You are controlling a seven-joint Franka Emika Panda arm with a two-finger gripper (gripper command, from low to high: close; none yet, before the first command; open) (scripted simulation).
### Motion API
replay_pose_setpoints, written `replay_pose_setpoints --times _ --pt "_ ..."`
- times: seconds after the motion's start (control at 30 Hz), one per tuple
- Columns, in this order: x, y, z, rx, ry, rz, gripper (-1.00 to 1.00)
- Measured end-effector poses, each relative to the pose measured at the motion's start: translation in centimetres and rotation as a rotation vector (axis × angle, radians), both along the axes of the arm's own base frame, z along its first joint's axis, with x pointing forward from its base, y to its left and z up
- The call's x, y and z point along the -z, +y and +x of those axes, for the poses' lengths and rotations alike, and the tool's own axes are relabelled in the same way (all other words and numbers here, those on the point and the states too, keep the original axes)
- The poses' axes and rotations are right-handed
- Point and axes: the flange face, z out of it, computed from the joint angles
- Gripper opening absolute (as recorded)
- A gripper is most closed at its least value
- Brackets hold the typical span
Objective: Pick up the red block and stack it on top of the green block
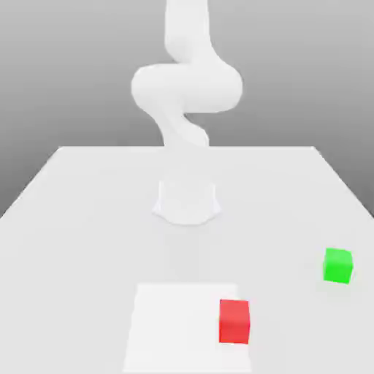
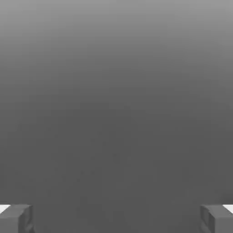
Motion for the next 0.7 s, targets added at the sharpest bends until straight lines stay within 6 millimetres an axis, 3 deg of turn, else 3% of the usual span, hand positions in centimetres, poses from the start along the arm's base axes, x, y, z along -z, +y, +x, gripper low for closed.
replay_pose_setpoints --times 0.17,0.33,0.5,0.7 --pt "10.2 1.8 5.4 0.018 0.165 -0.001 0.00" --pt "20.7 3.4 8.1 0.032 0.324 0.001 0.00" --pt "31.3 4.8 8.2 0.043 0.483 0.008 0.00" --pt "43.0 6.8 5.1 0.047 0.674 0.024 0.00"
